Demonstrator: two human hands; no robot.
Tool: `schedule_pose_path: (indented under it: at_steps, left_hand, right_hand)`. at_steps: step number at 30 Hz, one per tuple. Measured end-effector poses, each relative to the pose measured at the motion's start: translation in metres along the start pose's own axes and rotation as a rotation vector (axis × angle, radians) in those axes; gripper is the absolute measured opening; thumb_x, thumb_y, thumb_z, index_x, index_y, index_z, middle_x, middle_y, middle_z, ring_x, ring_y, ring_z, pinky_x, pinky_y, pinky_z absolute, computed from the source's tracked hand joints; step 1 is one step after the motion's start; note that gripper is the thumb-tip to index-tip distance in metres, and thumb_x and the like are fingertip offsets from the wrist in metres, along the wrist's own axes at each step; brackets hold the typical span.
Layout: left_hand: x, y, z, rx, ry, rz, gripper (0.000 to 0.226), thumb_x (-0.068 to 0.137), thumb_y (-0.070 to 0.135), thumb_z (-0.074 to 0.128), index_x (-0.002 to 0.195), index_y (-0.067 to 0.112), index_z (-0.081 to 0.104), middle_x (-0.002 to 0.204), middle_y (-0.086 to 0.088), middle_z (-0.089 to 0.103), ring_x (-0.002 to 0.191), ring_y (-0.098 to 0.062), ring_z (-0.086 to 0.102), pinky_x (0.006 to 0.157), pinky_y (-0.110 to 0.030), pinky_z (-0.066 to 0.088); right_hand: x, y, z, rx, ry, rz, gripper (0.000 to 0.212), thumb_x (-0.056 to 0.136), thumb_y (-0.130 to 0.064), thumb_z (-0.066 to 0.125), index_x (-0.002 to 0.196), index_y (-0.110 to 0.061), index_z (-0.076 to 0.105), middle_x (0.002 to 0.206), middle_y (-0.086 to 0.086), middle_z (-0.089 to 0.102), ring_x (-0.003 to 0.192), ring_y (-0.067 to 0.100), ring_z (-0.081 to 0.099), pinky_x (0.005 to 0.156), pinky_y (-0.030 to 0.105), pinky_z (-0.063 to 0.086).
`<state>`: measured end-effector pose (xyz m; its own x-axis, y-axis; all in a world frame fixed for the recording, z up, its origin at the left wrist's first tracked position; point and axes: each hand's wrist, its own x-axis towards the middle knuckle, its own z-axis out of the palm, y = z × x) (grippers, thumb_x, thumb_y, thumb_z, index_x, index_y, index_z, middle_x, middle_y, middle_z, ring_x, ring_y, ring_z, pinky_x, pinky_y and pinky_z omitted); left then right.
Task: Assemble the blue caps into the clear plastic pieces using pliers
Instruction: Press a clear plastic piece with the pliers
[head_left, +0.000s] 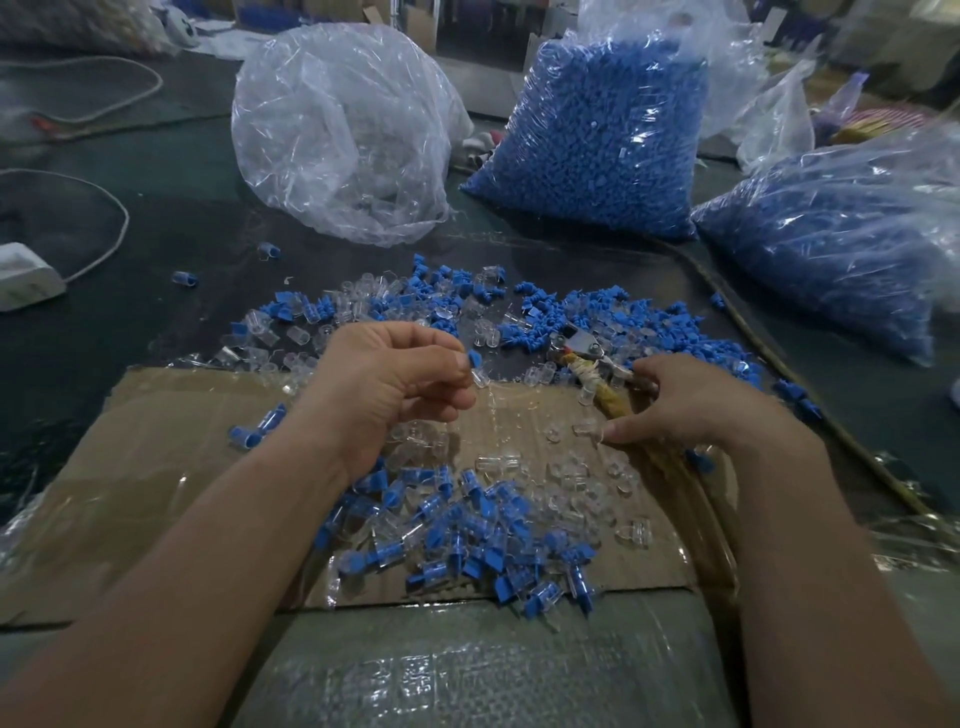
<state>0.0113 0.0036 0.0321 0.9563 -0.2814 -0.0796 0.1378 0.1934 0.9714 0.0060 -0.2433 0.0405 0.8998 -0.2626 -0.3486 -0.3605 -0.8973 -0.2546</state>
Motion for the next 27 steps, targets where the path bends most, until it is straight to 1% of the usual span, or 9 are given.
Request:
schedule_pose_path:
  at_steps: [3,5,9,12,15,17,21,24,27]
  left_hand:
    - [0.001,0.0,-0.001,0.0,-0.007,-0.003,0.02,0.053,0.011,0.067,0.071,0.003,0.061,0.056,-0.006,0.065,0.049,-0.015,0.063,0.044,-0.019,0.05]
    - [0.001,-0.001,-0.001,0.001,-0.01,-0.008,0.02,0.054,0.011,0.067,0.072,0.003,0.061,0.057,-0.006,0.066,0.049,-0.015,0.063,0.045,-0.019,0.051]
    - [0.002,-0.003,-0.001,0.0,-0.013,-0.019,0.02,0.056,0.01,0.067,0.073,0.003,0.061,0.059,-0.007,0.066,0.051,-0.016,0.064,0.046,-0.019,0.051]
    - [0.003,-0.004,-0.001,-0.004,-0.013,-0.018,0.019,0.057,0.01,0.067,0.074,0.002,0.061,0.06,-0.008,0.067,0.053,-0.016,0.065,0.047,-0.019,0.051]
    - [0.004,-0.005,-0.001,-0.01,-0.013,-0.012,0.017,0.058,0.01,0.066,0.073,0.003,0.062,0.06,-0.008,0.067,0.054,-0.016,0.065,0.047,-0.019,0.051]
    - [0.003,-0.005,-0.001,-0.016,-0.013,-0.005,0.016,0.058,0.01,0.065,0.072,0.004,0.061,0.06,-0.008,0.067,0.054,-0.016,0.065,0.047,-0.019,0.051]
    - [0.004,-0.006,-0.001,-0.027,0.025,0.019,0.016,0.06,0.009,0.064,0.075,0.004,0.06,0.059,-0.006,0.067,0.054,-0.015,0.066,0.048,-0.019,0.052]
    - [0.005,-0.007,0.0,-0.042,0.053,0.04,0.006,0.075,-0.001,0.06,0.078,0.003,0.058,0.058,-0.004,0.067,0.055,-0.014,0.066,0.049,-0.019,0.053]
    - [0.004,-0.008,0.002,-0.06,0.087,0.079,0.009,0.08,-0.004,0.057,0.077,0.005,0.057,0.059,-0.003,0.067,0.055,-0.013,0.065,0.05,-0.019,0.053]
  right_hand:
    - [0.001,0.0,0.001,0.082,0.035,0.004,0.069,0.062,-0.046,0.079,0.119,-0.019,0.052,0.107,0.0,0.052,0.091,0.016,0.045,0.079,0.032,0.036]
    - [0.002,0.0,0.0,0.14,0.058,0.005,0.055,0.063,-0.04,0.08,0.109,-0.021,0.055,0.102,0.0,0.053,0.084,0.013,0.045,0.075,0.031,0.036]
    - [0.001,-0.003,0.001,0.125,0.163,0.003,0.05,0.064,-0.03,0.074,0.111,-0.022,0.058,0.087,-0.007,0.053,0.077,0.012,0.05,0.065,0.029,0.042]
    - [0.0,-0.004,0.0,0.151,0.226,0.016,0.047,0.066,-0.025,0.071,0.112,-0.022,0.058,0.087,-0.004,0.054,0.074,0.011,0.053,0.064,0.029,0.047]
    - [-0.001,-0.004,-0.001,0.138,0.235,0.01,0.051,0.067,-0.021,0.07,0.116,-0.02,0.055,0.09,-0.003,0.053,0.072,0.008,0.052,0.057,0.026,0.042]
    - [-0.003,-0.005,-0.002,0.136,0.287,-0.009,0.048,0.068,-0.016,0.068,0.114,-0.019,0.054,0.094,0.0,0.056,0.076,0.012,0.053,0.061,0.027,0.04]
    - [-0.002,-0.01,-0.003,0.083,0.538,-0.127,0.032,0.074,-0.002,0.057,0.104,-0.012,0.056,0.097,0.01,0.055,0.083,0.023,0.047,0.069,0.031,0.035]
    - [-0.006,-0.012,-0.003,0.146,0.677,-0.215,0.028,0.076,-0.002,0.058,0.102,-0.012,0.058,0.092,0.004,0.05,0.085,0.021,0.045,0.072,0.032,0.032]
    - [-0.011,-0.017,0.0,0.085,0.724,-0.352,0.026,0.078,-0.01,0.065,0.103,-0.012,0.057,0.092,-0.004,0.041,0.089,0.015,0.041,0.072,0.028,0.028]
